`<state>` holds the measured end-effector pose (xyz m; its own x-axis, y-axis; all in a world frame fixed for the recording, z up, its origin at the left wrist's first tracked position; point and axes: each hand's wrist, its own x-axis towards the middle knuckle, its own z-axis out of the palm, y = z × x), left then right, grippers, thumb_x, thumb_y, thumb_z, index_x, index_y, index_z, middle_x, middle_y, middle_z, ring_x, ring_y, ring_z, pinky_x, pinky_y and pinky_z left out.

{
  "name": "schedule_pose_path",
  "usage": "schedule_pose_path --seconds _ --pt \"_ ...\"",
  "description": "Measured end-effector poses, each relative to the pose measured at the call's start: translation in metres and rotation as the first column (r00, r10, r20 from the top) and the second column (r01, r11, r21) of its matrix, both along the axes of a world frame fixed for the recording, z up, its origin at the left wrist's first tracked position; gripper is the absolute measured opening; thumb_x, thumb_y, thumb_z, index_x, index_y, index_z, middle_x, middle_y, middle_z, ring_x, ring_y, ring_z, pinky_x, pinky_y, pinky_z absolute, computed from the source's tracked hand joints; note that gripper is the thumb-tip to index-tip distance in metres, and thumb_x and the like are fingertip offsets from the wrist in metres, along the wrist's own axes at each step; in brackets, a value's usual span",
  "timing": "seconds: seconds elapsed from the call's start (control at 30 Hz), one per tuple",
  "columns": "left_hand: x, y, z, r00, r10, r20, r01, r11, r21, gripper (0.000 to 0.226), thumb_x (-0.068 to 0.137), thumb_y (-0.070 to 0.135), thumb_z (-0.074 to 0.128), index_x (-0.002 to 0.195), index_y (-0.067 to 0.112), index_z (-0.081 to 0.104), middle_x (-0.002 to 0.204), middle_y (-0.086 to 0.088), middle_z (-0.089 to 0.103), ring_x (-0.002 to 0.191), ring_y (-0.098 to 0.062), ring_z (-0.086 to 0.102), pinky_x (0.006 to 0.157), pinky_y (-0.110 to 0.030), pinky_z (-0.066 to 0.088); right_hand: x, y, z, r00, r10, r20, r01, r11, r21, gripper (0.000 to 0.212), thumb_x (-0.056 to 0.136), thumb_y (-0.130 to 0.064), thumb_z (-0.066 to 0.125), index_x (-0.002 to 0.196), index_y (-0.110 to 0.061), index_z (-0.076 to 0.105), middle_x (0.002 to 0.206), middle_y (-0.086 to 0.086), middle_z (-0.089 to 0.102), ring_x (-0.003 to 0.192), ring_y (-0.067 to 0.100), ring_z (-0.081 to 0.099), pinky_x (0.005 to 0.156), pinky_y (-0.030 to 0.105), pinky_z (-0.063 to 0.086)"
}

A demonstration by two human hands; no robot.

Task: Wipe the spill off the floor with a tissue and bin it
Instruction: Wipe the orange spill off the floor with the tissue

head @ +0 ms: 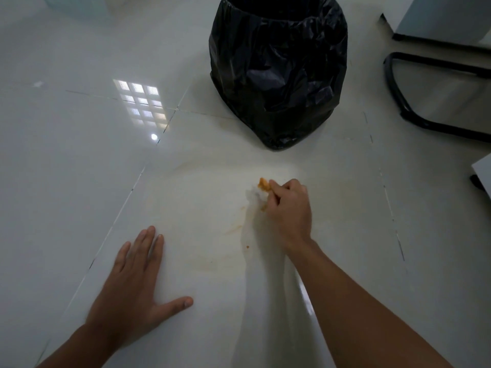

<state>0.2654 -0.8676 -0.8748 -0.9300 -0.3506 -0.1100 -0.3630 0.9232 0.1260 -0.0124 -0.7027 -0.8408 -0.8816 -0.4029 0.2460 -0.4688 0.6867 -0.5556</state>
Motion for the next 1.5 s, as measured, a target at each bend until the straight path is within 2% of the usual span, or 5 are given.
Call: schedule_pose_path --seconds 0.13,0.7,0.93,1.27,1.5 --pt "0.0 0.001 0.001 1.0 0.0 -0.005 0.0 1.0 0.009 0.124 0.075 0.093 0.037 0.154 -0.002 0.025 0.165 -0.02 0.015 0.153 -0.03 0.014 0.121 -0.05 0.012 -0.021 0.016 -0.004 0.983 -0.184 -0.022 0.185 0.981 0.055 0.029 0.095 -0.021 0.054 0.12 -0.02 0.068 0.091 0.008 0.057 0.087 0.027 0.049 0.07 0.041 0.052" --pt "-0.001 -0.001 0.001 0.999 0.017 -0.033 -0.017 1.0 0.023 0.124 0.074 0.093 0.038 0.154 0.0 0.026 0.165 -0.018 0.017 0.153 -0.029 0.016 0.119 -0.051 0.016 0.008 0.019 -0.001 0.881 0.354 0.315 -0.415 0.897 0.152 0.028 0.097 -0.036 0.053 0.121 -0.037 0.066 0.085 -0.004 0.052 0.075 0.005 0.047 0.067 0.014 0.035" --pt "0.0 0.0 0.0 0.999 0.021 -0.033 -0.02 0.999 0.033 0.124 0.074 0.093 0.04 0.155 0.001 0.025 0.166 -0.016 0.015 0.154 -0.027 0.013 0.119 -0.051 0.016 0.005 0.036 -0.006 0.977 0.089 0.192 -0.096 0.995 0.026 0.03 0.101 -0.035 0.049 0.126 -0.031 0.064 0.081 -0.002 0.047 0.069 0.008 0.05 0.064 0.019 0.042" --pt "0.0 0.0 0.0 0.998 0.02 -0.053 -0.018 0.999 0.034 0.122 0.074 0.092 0.041 0.154 0.001 0.027 0.165 -0.016 0.018 0.153 -0.028 0.015 0.118 -0.05 0.017 0.038 0.028 0.001 0.807 0.457 0.373 -0.534 0.835 0.132 0.037 0.093 -0.028 0.059 0.128 -0.04 0.061 0.085 -0.003 0.05 0.08 0.013 0.053 0.077 0.025 0.048" --pt "0.0 -0.002 -0.003 0.998 0.016 -0.067 -0.014 0.999 0.04 0.123 0.072 0.093 0.046 0.152 0.001 0.032 0.165 -0.015 0.021 0.153 -0.028 0.019 0.118 -0.05 0.018 -0.004 0.04 0.001 0.991 0.041 0.126 -0.042 0.999 0.006 0.025 0.096 -0.021 0.054 0.118 -0.028 0.064 0.081 -0.002 0.042 0.065 0.007 0.047 0.056 0.02 0.037"
